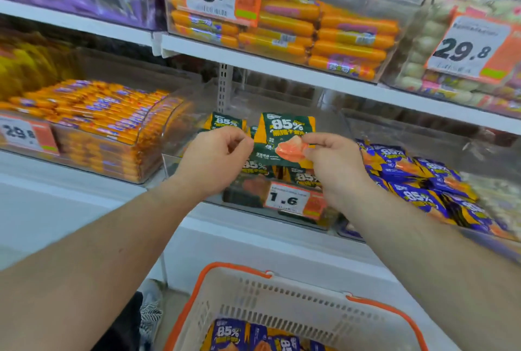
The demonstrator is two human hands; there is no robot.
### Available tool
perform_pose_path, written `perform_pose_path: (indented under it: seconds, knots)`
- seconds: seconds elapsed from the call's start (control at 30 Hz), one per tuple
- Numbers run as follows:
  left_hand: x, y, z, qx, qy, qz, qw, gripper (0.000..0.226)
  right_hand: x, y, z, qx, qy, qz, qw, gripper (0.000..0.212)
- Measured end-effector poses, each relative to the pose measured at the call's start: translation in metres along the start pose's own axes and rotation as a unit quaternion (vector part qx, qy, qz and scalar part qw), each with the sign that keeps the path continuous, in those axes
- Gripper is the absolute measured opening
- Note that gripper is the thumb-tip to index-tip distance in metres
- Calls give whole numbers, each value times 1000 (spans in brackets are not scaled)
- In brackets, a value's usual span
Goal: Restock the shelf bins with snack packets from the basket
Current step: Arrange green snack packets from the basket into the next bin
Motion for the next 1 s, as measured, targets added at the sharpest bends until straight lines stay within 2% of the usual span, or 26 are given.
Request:
perform_pose_path:
  seconds: [0.13, 0.23, 0.37, 0.43, 0.5, 0.6, 0.67, 0.8, 0.9, 1.0]
  knots:
    - [23, -6, -4, 22, -131, -11, 991, 21, 4, -53, -24, -24, 8, -49, 999, 19]
    - [27, -7, -12, 14, -229, -24, 973, 22, 5, -71, -40, 17, 34, -79, 996, 28]
    - [26, -5, -18, 0, -264, -28, 964, 24, -9, -91, -61, 63, 57, -114, 990, 31]
    - [27, -5, -19, -5, -266, -36, 963, 27, -25, -108, -68, 83, 152, -115, 978, 32]
    - [30, -6, -20, -7, -270, -41, 962, 29, -40, -120, -73, 84, 298, -97, 946, 41]
    - [32, -7, -23, -15, -277, -46, 960, 29, -48, -125, -78, 95, 472, -86, 872, 82]
    - [32, -7, -24, -19, -281, -50, 958, 29, -46, -120, -80, 110, 545, -59, 829, 92]
    - [32, -7, -24, -23, -278, -56, 959, 29, -52, -125, -83, 191, 515, -33, 835, 74]
    - [31, -7, -24, -17, -280, -56, 958, 30, -55, -127, -83, 200, 530, 2, 824, 57]
    - [31, -7, -23, -16, -283, -53, 957, 30, -56, -126, -84, 210, 542, 16, 813, 54]
Point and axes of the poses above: each hand's wrist, its own y-axis away from the middle knuckle, its own z-axis out of the back of the hand, x = y × z, the point moved 1 cm from there along -y, towards the middle knuckle, and after that the axes turned 14 degrees about -y, right-handed, at the moved point
